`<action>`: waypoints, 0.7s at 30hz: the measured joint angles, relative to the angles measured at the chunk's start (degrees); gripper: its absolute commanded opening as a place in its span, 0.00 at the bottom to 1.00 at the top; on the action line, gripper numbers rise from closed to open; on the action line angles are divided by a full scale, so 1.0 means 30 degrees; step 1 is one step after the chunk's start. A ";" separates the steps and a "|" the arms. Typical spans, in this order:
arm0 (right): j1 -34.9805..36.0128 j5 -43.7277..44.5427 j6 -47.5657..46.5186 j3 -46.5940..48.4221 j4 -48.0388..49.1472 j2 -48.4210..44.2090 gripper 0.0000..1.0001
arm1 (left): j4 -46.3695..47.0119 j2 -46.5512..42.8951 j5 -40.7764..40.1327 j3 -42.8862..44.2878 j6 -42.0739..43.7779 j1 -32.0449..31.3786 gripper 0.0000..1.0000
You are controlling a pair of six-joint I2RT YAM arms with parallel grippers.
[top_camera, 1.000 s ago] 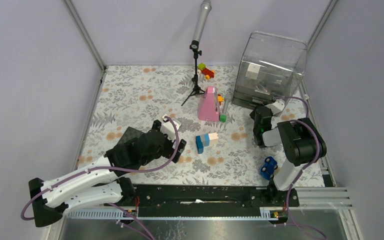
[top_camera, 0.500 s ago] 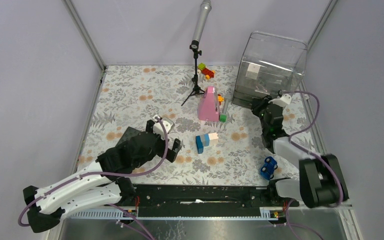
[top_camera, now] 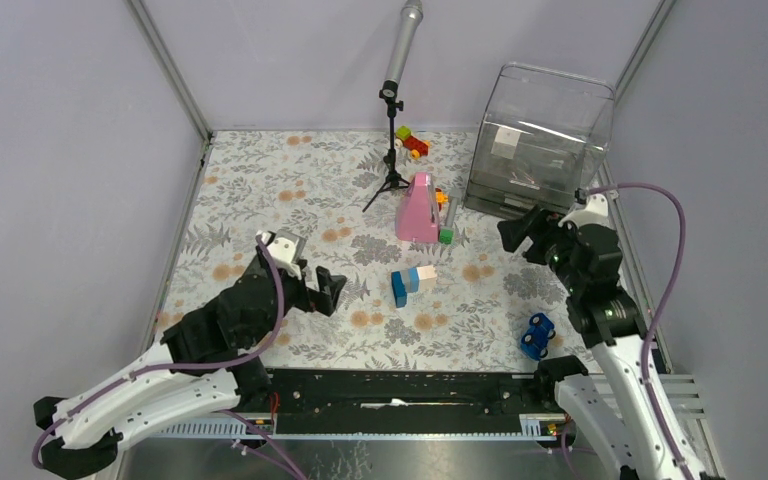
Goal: Organize the makeup
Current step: Reset both arms
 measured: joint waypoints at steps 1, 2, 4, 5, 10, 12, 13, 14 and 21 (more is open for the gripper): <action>0.0000 -0.0124 -0.0240 0.0146 -0.0772 -0.0488 0.92 | -0.0160 -0.0175 -0.0204 0.0000 -0.0372 0.0000 0.99; 0.0000 -0.0255 -0.0517 0.0211 -0.1530 -0.1064 0.94 | -0.0393 -0.0342 -0.0401 0.0000 -0.0707 0.0000 0.99; 0.0000 -0.0415 -0.0940 0.0211 -0.2922 -0.1923 0.99 | -0.0772 -0.0772 -0.0838 -0.0007 -0.1290 0.0000 0.99; 0.0000 -0.0423 -0.1137 0.0204 -0.3563 -0.2317 1.00 | -0.0867 -0.0984 -0.1064 -0.0007 -0.1566 0.0000 0.99; 0.0000 0.0175 -0.1770 -0.0284 -0.5355 -0.3818 1.00 | -0.0933 -0.1078 -0.2025 -0.0044 -0.2164 0.0007 0.99; 0.0000 0.0619 -0.1916 -0.0379 -0.5872 -0.4189 1.00 | -0.0984 -0.0831 -0.2317 -0.0044 -0.2251 0.0015 0.99; 0.0000 0.0874 -0.1967 -0.0379 -0.6025 -0.4291 1.00 | -0.0998 -0.0627 -0.2463 -0.0044 -0.2295 0.0015 0.99; 0.0000 0.1217 -0.1996 -0.0379 -0.6193 -0.4422 1.00 | -0.1013 -0.0415 -0.2565 -0.0044 -0.2353 0.0015 0.99; 0.0000 0.2171 -0.2127 -0.0517 -0.6630 -0.5122 1.00 | -0.1647 -0.0335 -0.3184 -0.0051 -0.2623 0.0015 0.99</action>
